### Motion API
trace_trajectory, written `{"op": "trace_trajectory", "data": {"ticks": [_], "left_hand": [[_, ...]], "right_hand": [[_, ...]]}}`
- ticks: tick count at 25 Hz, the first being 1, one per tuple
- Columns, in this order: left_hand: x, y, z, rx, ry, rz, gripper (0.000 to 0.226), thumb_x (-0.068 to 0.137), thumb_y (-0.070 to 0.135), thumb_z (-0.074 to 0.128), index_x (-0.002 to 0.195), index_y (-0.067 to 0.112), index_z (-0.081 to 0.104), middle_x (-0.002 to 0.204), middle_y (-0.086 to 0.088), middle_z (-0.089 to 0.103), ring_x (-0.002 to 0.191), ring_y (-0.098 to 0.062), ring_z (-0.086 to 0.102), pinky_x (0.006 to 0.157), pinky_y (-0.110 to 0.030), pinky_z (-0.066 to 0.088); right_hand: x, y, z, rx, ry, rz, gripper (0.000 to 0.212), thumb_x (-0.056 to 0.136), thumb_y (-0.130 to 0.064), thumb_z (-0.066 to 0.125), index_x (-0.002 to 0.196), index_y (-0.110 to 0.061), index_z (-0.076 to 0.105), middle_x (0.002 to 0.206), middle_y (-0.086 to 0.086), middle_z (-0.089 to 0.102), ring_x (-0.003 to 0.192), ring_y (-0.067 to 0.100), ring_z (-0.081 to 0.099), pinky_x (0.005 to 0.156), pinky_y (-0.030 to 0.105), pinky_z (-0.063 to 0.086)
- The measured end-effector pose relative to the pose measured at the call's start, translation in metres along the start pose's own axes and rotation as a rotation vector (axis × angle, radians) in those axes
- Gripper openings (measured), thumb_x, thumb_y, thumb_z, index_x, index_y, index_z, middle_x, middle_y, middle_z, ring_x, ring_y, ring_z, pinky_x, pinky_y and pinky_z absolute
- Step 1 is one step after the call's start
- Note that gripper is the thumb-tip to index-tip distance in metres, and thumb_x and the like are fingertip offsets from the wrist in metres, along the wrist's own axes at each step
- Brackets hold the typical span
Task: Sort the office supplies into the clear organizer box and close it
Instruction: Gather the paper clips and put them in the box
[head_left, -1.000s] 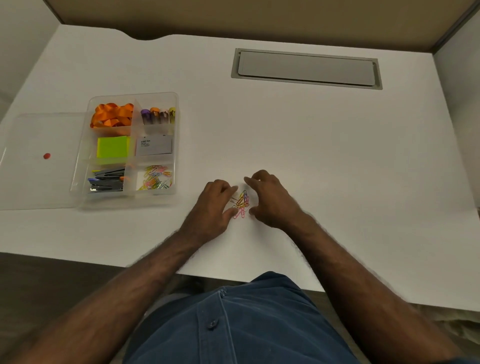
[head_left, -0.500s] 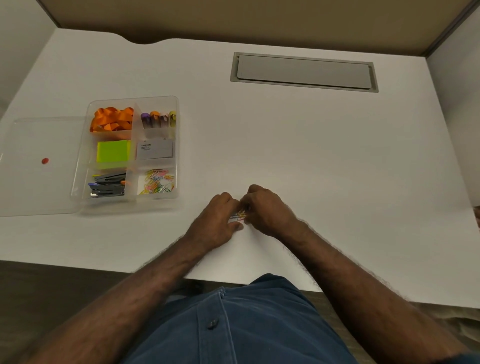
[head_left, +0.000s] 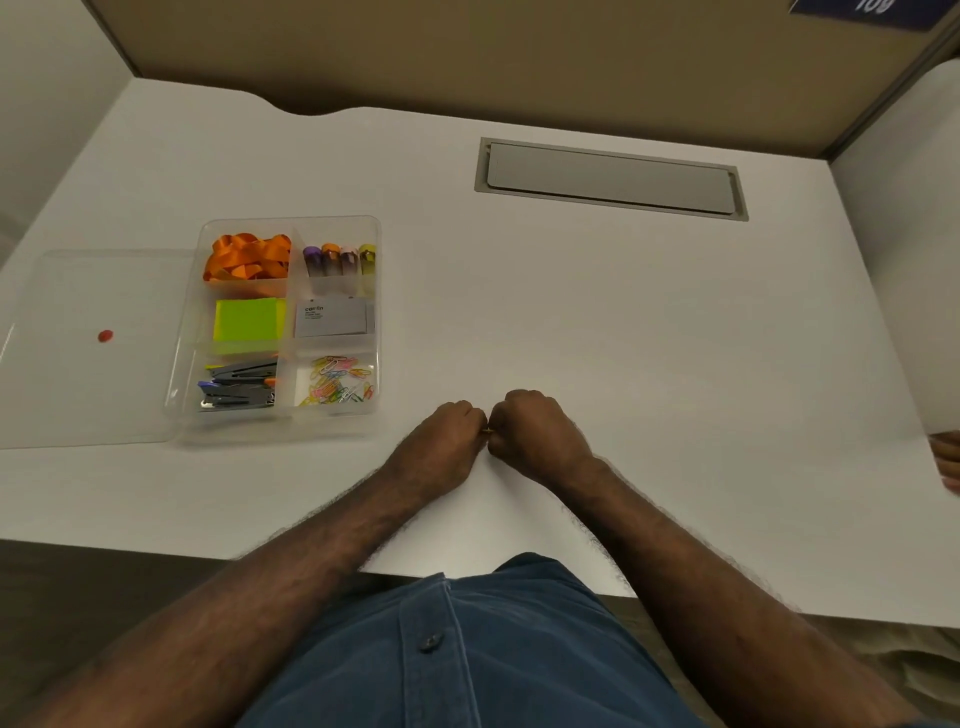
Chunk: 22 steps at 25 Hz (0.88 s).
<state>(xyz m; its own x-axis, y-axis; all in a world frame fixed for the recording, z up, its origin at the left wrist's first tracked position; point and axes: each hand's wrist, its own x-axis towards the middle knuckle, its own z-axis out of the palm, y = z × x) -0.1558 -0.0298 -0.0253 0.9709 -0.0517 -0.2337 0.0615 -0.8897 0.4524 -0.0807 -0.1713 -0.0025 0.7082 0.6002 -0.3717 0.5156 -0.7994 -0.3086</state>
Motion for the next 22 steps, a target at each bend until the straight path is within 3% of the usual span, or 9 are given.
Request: {"op": "trace_trajectory", "data": {"ticks": [2, 6, 9, 12, 14, 17, 22], "left_hand": [[-0.001, -0.004, -0.008, -0.017, 0.016, 0.029, 0.022, 0.108, 0.022, 0.046, 0.112, 0.006, 0.060, 0.111, -0.013, 0.060, 0.104, -0.029, 0.055, 0.088, -0.039, 0.045], [-0.012, -0.020, -0.036, -0.071, 0.110, 0.114, 0.017, 0.106, 0.019, 0.050, 0.111, 0.007, 0.062, 0.108, -0.010, 0.060, 0.100, -0.027, 0.054, 0.090, -0.042, 0.047], [-0.024, -0.040, -0.066, -0.099, 0.225, 0.152, 0.014, 0.105, 0.018, 0.055, 0.109, 0.009, 0.064, 0.104, -0.007, 0.061, 0.094, -0.024, 0.054, 0.085, -0.036, 0.046], [-0.039, -0.067, -0.093, -0.101, 0.313, 0.112, 0.009, 0.102, 0.017, 0.061, 0.107, 0.011, 0.065, 0.101, -0.005, 0.063, 0.088, -0.015, 0.050, 0.078, -0.027, 0.041], [-0.048, -0.088, -0.109, -0.126, 0.344, 0.068, 0.008, 0.100, 0.014, 0.064, 0.106, 0.010, 0.066, 0.100, -0.007, 0.063, 0.088, -0.015, 0.050, 0.078, -0.027, 0.040], [-0.056, -0.120, -0.127, -0.152, 0.374, -0.003, 0.010, 0.099, 0.012, 0.065, 0.107, 0.007, 0.068, 0.101, -0.011, 0.066, 0.091, -0.022, 0.057, 0.079, -0.029, 0.044], [-0.066, -0.154, -0.128, -0.156, 0.419, -0.066, 0.022, 0.102, 0.011, 0.060, 0.120, 0.004, 0.071, 0.115, -0.014, 0.071, 0.108, -0.028, 0.064, 0.096, -0.035, 0.051]], "right_hand": [[0.001, -0.005, -0.008, 0.072, 0.018, 0.032, 0.016, 0.081, -0.015, 0.063, 0.083, -0.004, 0.073, 0.084, 0.012, 0.066, 0.080, 0.031, 0.062, 0.069, 0.041, 0.055], [-0.004, -0.028, -0.029, 0.191, 0.128, 0.031, 0.013, 0.079, -0.017, 0.068, 0.081, -0.006, 0.076, 0.077, 0.011, 0.070, 0.078, 0.030, 0.063, 0.070, 0.044, 0.054], [0.005, -0.054, -0.048, 0.229, 0.166, -0.014, 0.018, 0.077, -0.016, 0.068, 0.081, 0.000, 0.073, 0.078, 0.021, 0.069, 0.080, 0.037, 0.064, 0.067, 0.046, 0.054], [0.025, -0.089, -0.061, 0.292, 0.156, -0.056, 0.014, 0.079, -0.019, 0.073, 0.083, -0.006, 0.077, 0.073, 0.012, 0.073, 0.073, 0.031, 0.068, 0.068, 0.045, 0.060], [0.042, -0.117, -0.064, 0.286, 0.155, -0.106, 0.013, 0.083, -0.021, 0.076, 0.089, -0.011, 0.080, 0.079, 0.005, 0.076, 0.075, 0.023, 0.070, 0.073, 0.043, 0.061], [0.071, -0.151, -0.061, 0.263, 0.137, -0.173, 0.017, 0.088, -0.020, 0.077, 0.100, -0.009, 0.081, 0.093, 0.008, 0.079, 0.082, 0.023, 0.071, 0.081, 0.045, 0.062], [0.093, -0.171, -0.060, 0.221, 0.142, -0.219, 0.023, 0.093, -0.008, 0.073, 0.115, -0.010, 0.080, 0.118, 0.009, 0.077, 0.109, 0.026, 0.071, 0.097, 0.036, 0.059]]}}
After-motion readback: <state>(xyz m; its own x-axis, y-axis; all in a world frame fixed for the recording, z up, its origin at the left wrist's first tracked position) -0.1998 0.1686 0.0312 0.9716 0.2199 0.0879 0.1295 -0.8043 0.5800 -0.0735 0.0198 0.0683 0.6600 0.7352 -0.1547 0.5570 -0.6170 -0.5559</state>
